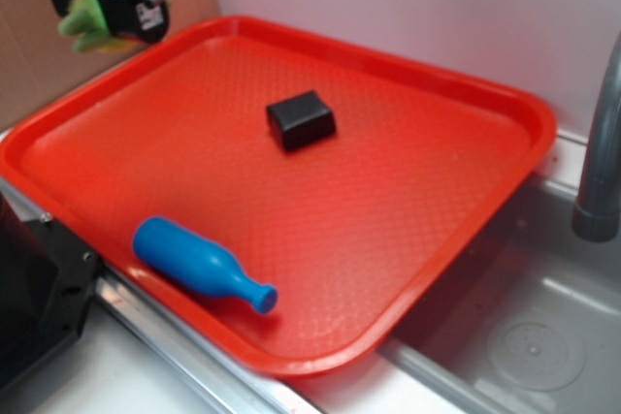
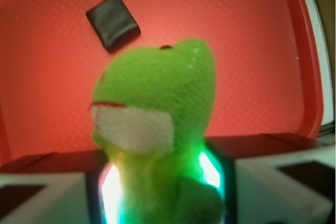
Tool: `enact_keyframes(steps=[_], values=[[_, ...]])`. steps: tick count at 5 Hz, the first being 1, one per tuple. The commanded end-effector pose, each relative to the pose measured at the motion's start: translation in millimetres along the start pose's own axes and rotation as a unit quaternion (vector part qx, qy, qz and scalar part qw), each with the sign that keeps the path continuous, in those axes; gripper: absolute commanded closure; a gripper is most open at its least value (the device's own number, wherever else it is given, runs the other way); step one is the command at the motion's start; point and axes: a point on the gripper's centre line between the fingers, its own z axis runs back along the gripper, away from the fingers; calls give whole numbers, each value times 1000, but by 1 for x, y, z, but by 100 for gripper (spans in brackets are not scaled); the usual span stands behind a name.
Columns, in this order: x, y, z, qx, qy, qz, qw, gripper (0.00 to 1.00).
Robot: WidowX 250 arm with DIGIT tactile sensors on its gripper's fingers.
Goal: Grab the green animal.
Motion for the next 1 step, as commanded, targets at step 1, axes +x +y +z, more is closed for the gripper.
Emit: enact_keyframes(steps=[1], values=[[6, 15, 19, -1, -27, 15, 1000, 100]])
